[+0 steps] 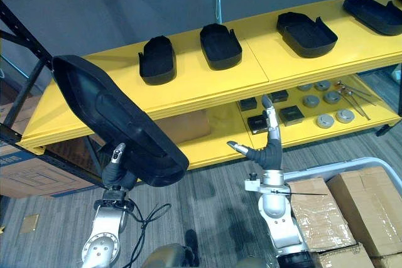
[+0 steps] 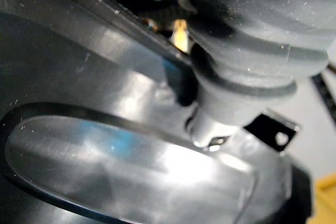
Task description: Walk over and take plastic housings, then place them on the shelf
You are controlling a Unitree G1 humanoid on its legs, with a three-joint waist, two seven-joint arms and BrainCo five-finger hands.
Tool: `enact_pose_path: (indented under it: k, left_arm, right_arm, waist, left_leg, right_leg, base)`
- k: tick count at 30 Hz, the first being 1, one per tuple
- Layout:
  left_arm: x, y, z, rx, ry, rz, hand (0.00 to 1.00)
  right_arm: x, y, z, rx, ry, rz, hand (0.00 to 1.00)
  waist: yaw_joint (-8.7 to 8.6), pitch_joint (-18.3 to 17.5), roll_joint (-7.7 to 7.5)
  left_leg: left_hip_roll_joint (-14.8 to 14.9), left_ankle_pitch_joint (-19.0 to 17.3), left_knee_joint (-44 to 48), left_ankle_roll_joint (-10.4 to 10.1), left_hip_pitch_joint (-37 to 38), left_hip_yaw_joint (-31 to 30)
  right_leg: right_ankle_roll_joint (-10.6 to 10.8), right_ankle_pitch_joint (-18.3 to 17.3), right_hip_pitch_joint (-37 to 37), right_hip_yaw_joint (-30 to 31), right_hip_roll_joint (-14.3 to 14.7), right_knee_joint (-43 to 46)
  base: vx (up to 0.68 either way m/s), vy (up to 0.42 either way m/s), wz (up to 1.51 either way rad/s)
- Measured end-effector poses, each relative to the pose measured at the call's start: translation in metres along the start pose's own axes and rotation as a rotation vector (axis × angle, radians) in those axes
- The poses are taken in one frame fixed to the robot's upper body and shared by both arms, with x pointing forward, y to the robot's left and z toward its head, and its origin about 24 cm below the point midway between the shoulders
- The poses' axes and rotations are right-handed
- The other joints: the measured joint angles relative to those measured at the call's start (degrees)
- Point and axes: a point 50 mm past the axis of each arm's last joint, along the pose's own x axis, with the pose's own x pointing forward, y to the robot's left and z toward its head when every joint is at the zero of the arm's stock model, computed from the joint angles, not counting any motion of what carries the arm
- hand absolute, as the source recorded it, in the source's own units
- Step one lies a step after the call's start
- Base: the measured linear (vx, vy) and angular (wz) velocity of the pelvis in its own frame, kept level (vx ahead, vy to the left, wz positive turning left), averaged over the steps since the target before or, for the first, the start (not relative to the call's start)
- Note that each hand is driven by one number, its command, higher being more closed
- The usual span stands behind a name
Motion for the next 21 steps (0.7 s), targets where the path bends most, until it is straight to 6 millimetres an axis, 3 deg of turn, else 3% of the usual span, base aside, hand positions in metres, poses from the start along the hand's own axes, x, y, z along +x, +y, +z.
enact_pose_path:
  k: [7,9,14,17,19,21]
  left_arm:
    - [-0.002,-0.006,0.003,-0.010,-0.012,-0.017,1.00]
    - [-0.002,-0.005,0.004,-0.009,-0.018,-0.015,1.00]
    - [-0.001,-0.007,0.003,-0.003,-0.011,-0.022,1.00]
    - [0.000,-0.008,-0.001,0.027,0.031,-0.020,1.00]
    - [0.001,-0.007,-0.001,0.051,0.047,-0.005,1.00]
    - [0.003,-0.010,-0.001,0.053,0.045,-0.013,1.00]
  right_arm:
    - [-0.007,0.003,0.003,0.020,-0.025,0.016,0.00]
    - [-0.006,0.003,0.002,0.020,-0.023,0.013,0.00]
    - [-0.008,0.003,-0.004,0.031,0.012,-0.036,0.00]
    - [-0.012,0.001,-0.006,0.032,0.034,-0.086,0.00]
    - [-0.013,0.003,-0.006,0.040,0.044,-0.103,0.00]
    - [-0.014,0.007,-0.005,0.061,0.053,-0.117,0.00]
  waist:
    - [-0.41,0.18,0.87]
    - [0.34,0.64,1.18]
    - [0.69,1.06,0.68]
    - [0.47,1.66,0.53]
    - [0.47,2.81,0.63]
    - [0.17,2.95,1.16]
  left_leg:
    - [-1.06,3.62,-6.59,0.47,0.72,-1.73]
    - [-1.08,4.61,-6.62,0.24,0.50,-2.14]
    - [-1.82,3.73,-3.58,1.43,-0.27,-3.61]
    - [-2.33,2.01,-2.87,2.43,0.46,-4.89]
    - [-1.88,1.54,-4.90,2.80,3.74,-5.77]
    - [-0.91,1.59,-6.66,2.95,3.77,-6.72]
  right_leg:
    - [1.18,1.55,1.05,-0.86,1.67,-5.28]
    - [1.51,1.84,1.03,-1.70,1.87,-4.98]
    - [1.65,2.81,3.69,-3.69,1.74,-5.09]
    - [-0.59,3.97,1.60,-1.30,0.04,2.84]
    - [-5.53,6.81,-2.15,4.77,0.32,11.62]
    - [-4.45,2.31,-3.72,8.84,4.85,9.63]
  base:
    - [-0.06,0.029,0.16]
    - [-0.03,-0.020,0.18]
    - [0.03,-0.003,0.22]
    - [0.01,0.054,0.19]
    - [0.01,0.053,0.07]
    - [-0.02,-0.007,0.26]
